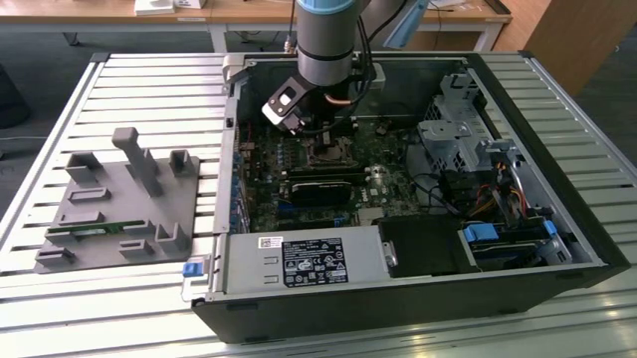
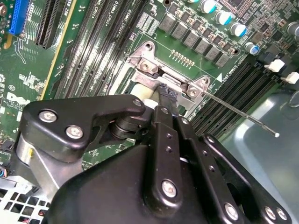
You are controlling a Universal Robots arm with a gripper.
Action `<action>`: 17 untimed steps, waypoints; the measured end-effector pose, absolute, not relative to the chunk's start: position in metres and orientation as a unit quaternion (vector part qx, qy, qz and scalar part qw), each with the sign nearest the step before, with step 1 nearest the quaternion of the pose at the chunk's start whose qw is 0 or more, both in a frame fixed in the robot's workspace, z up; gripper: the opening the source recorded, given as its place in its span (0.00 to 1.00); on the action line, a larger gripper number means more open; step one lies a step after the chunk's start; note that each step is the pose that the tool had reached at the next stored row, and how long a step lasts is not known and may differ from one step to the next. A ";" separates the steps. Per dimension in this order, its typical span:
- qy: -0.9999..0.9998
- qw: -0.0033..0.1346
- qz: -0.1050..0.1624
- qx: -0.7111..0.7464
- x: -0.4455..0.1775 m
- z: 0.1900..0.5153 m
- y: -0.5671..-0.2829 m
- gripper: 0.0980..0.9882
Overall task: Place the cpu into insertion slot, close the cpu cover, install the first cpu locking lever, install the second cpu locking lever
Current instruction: 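Close the cpu cover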
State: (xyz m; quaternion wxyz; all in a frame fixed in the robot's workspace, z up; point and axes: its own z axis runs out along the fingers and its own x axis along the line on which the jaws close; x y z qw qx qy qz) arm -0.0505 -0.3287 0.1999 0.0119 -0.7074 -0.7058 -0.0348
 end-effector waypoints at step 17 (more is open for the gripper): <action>-0.706 0.012 -0.035 -0.707 -0.048 0.209 -0.328 0.01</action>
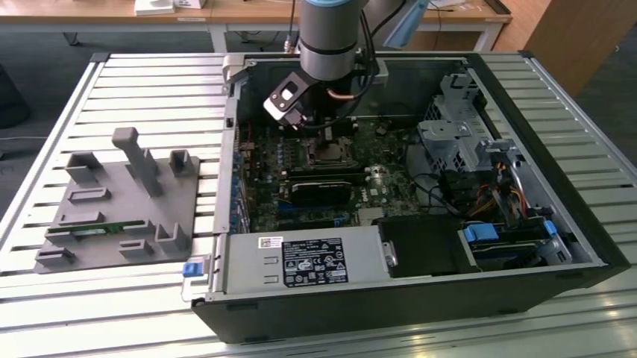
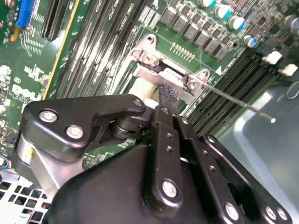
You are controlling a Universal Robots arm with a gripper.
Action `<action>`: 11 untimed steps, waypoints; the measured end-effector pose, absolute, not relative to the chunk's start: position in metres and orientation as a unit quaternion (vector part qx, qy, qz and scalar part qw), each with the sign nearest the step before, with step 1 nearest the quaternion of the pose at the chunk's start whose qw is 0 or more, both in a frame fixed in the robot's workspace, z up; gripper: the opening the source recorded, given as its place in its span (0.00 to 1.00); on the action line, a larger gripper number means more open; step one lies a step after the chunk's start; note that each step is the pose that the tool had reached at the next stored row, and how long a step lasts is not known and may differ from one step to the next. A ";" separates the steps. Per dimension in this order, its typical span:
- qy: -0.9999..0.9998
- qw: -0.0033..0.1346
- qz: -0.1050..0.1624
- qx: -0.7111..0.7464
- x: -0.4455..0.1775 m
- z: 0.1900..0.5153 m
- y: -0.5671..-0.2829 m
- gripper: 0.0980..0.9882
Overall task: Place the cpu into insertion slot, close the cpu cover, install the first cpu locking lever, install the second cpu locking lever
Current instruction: 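Close the cpu cover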
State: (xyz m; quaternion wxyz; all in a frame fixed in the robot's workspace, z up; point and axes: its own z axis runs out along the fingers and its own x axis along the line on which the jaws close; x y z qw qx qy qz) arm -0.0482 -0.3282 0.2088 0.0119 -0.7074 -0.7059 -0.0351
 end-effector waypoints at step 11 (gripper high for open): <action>-0.706 0.011 -0.035 -0.707 -0.054 0.202 -0.328 0.01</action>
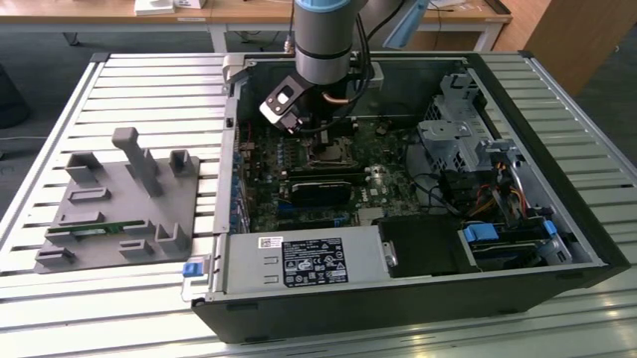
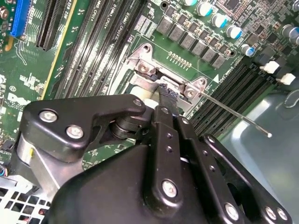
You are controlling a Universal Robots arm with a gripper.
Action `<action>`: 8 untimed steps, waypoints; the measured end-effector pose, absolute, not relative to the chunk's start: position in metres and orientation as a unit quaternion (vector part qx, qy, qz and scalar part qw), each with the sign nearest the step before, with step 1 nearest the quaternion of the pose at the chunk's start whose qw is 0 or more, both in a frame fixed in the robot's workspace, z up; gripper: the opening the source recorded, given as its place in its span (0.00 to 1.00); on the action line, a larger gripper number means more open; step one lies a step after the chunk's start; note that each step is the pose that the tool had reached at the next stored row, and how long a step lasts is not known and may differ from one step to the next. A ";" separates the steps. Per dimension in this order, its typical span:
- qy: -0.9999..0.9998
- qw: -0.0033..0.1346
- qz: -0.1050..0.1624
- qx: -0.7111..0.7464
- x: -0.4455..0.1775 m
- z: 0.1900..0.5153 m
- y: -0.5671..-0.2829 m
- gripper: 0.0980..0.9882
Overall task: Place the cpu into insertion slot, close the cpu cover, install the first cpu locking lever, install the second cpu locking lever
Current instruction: 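Close the cpu cover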
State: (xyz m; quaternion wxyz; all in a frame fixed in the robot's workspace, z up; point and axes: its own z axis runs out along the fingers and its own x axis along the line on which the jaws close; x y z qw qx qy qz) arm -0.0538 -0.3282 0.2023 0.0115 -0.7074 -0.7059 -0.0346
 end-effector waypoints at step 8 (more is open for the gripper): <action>-0.706 0.011 -0.033 -0.707 -0.049 0.199 -0.325 0.01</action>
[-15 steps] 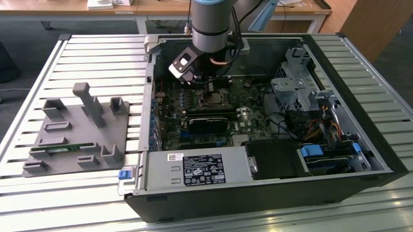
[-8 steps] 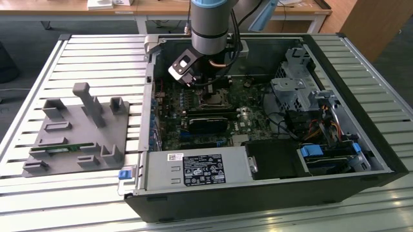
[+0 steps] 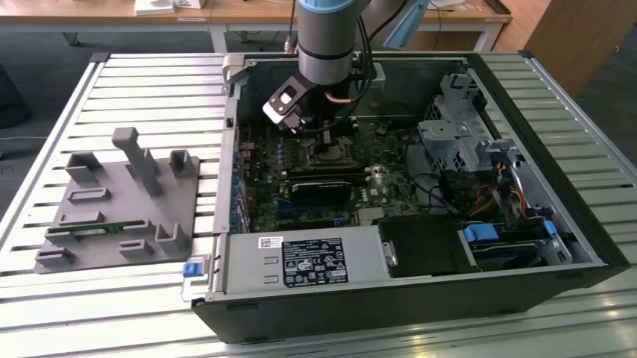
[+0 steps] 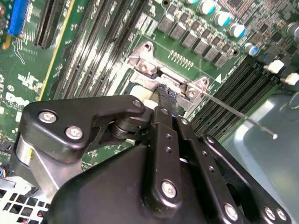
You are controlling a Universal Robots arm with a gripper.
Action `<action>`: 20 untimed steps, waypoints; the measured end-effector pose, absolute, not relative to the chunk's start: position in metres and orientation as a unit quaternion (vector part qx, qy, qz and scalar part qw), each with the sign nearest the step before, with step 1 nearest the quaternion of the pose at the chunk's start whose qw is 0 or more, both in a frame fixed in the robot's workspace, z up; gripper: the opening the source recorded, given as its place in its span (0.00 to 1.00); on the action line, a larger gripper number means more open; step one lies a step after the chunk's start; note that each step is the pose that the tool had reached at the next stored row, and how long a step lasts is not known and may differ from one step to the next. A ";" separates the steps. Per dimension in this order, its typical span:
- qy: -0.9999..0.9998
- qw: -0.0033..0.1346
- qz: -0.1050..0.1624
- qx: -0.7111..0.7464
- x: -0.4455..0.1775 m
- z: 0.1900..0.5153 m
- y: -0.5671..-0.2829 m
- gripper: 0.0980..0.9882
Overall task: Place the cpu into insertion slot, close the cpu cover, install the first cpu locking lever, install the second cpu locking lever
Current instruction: 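Close the cpu cover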
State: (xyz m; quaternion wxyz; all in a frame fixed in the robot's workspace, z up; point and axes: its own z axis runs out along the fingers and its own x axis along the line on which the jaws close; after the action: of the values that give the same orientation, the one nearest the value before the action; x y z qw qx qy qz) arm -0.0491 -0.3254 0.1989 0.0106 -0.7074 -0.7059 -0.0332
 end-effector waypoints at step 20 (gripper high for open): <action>-0.706 0.011 -0.033 -0.707 -0.040 0.213 -0.318 0.01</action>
State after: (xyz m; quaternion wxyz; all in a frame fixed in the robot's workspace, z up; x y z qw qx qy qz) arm -0.0402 -0.3185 0.2134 0.0109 -0.7075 -0.7059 -0.0332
